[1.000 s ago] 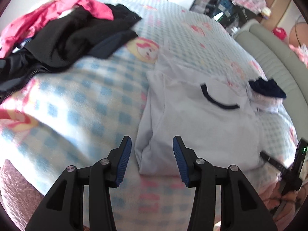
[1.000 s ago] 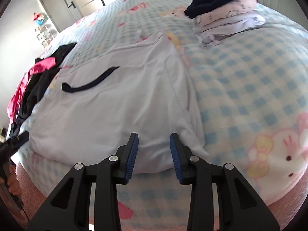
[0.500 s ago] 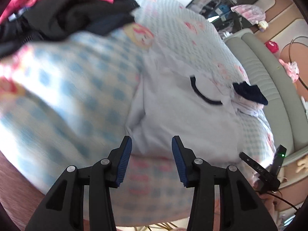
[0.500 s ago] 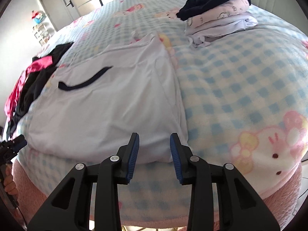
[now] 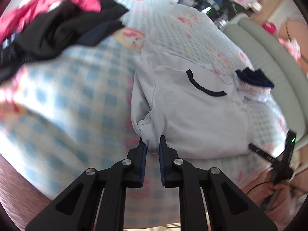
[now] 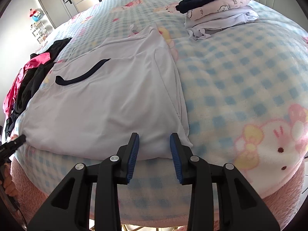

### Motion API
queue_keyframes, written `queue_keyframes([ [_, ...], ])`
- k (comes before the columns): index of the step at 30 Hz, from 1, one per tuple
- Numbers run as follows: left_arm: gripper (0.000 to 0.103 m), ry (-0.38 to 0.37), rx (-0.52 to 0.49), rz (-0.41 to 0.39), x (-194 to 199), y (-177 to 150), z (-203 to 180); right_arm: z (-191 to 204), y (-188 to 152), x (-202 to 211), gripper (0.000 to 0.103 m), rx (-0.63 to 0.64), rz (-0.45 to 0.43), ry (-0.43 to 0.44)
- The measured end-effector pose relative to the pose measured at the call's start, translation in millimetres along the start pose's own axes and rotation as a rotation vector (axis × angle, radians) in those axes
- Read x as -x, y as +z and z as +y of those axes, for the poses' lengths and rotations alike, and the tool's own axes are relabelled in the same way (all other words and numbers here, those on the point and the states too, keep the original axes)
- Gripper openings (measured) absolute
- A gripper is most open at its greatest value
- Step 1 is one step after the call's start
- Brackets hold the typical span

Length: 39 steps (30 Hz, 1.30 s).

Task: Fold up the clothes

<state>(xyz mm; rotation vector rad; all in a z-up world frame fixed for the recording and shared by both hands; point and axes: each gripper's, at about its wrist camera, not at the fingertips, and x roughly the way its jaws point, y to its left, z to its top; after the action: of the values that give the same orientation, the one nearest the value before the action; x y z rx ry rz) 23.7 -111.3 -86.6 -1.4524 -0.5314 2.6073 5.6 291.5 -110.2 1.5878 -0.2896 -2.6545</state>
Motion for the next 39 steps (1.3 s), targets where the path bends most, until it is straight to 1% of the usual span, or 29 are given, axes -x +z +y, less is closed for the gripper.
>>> queue_keyframes([
  [2, 0.012, 0.076, -0.069, 0.022, -7, 0, -3, -1, 1, -3, 0.034, -0.004, 0.006, 0.004],
  [4, 0.013, 0.112, -0.09, 0.076, -16, -6, 0, -4, 1, -7, 0.033, -0.004, 0.017, -0.005],
  [5, 0.013, 0.118, -0.089, 0.088, -18, -9, 2, -5, 2, -9, 0.031, -0.001, 0.023, -0.015],
  [7, 0.016, 0.129, -0.085, 0.085, -15, -9, 4, -11, 3, -8, 0.028, -0.008, 0.028, -0.017],
  [8, 0.022, 0.137, -0.081, 0.082, -12, -9, 5, -15, 5, -5, 0.027, -0.017, 0.024, -0.017],
  [9, 0.028, 0.144, -0.062, 0.081, -9, -7, 7, -20, 6, 1, 0.031, -0.026, 0.009, -0.034],
  [10, 0.045, 0.154, -0.033, 0.078, -7, -4, 11, -25, 8, 9, 0.033, -0.034, -0.014, -0.064],
  [11, 0.05, 0.169, 0.006, 0.069, -4, 0, 16, -31, 10, 15, 0.035, -0.048, -0.034, -0.069],
  [13, 0.05, 0.157, 0.063, 0.027, 1, 2, 21, -45, 15, 25, 0.036, -0.094, -0.056, -0.026],
  [15, 0.048, 0.138, 0.088, -0.027, 5, 4, 21, -50, 19, 26, 0.036, -0.104, -0.049, 0.003],
  [16, 0.048, 0.125, 0.067, -0.045, 4, 5, 14, -48, 20, 24, 0.036, -0.087, -0.043, 0.007],
  [17, 0.048, 0.119, 0.025, -0.067, 2, 7, 2, -42, 20, 21, 0.036, -0.064, -0.036, 0.015],
  [19, 0.048, 0.107, -0.088, -0.086, -7, 11, -25, -29, 17, 15, 0.036, -0.026, -0.014, 0.058],
  [21, 0.048, 0.135, -0.134, -0.065, -13, 11, -36, -17, 14, 6, 0.037, 0.004, -0.003, 0.055],
  [23, 0.047, 0.209, -0.164, -0.016, -26, 9, -36, -10, 10, -4, 0.036, 0.009, 0.013, 0.007],
  [24, 0.047, 0.226, -0.149, -0.004, -28, 7, -28, -10, 9, -6, 0.034, 0.002, 0.019, -0.008],
  [26, 0.049, 0.257, -0.118, 0.017, -30, 6, -13, -13, 8, -7, 0.034, -0.015, 0.021, -0.021],
  [28, 0.05, 0.224, -0.053, 0.014, -22, 7, 5, -18, 8, -5, 0.034, -0.016, 0.019, -0.081],
  [29, 0.05, 0.201, -0.018, 0.009, -17, 8, 14, -23, 8, -4, 0.037, -0.022, 0.023, -0.095],
  [31, 0.05, 0.165, 0.031, -0.012, -6, 8, 21, -33, 8, 0, 0.037, -0.072, 0.024, -0.064],
  [32, 0.047, 0.154, 0.035, -0.03, -1, 8, 21, -34, 9, 4, 0.037, -0.081, 0.015, -0.06],
  [34, 0.046, 0.131, 0.02, -0.053, 5, 7, 17, -27, 10, 13, 0.037, -0.054, -0.015, -0.063],
  [36, 0.046, 0.082, 0.001, -0.031, 3, 5, 11, -16, 10, 21, 0.037, -0.031, -0.037, -0.027],
  [37, 0.046, 0.074, -0.01, -0.014, -1, 3, 8, -11, 10, 23, 0.037, -0.017, -0.043, 0.0],
  [38, 0.046, 0.074, -0.033, 0.009, -7, -1, 3, -5, 9, 24, 0.038, -0.001, -0.044, 0.019],
  [39, 0.046, 0.099, -0.05, 0.02, -11, -2, 2, 1, 8, 23, 0.039, 0.018, -0.038, 0.029],
])
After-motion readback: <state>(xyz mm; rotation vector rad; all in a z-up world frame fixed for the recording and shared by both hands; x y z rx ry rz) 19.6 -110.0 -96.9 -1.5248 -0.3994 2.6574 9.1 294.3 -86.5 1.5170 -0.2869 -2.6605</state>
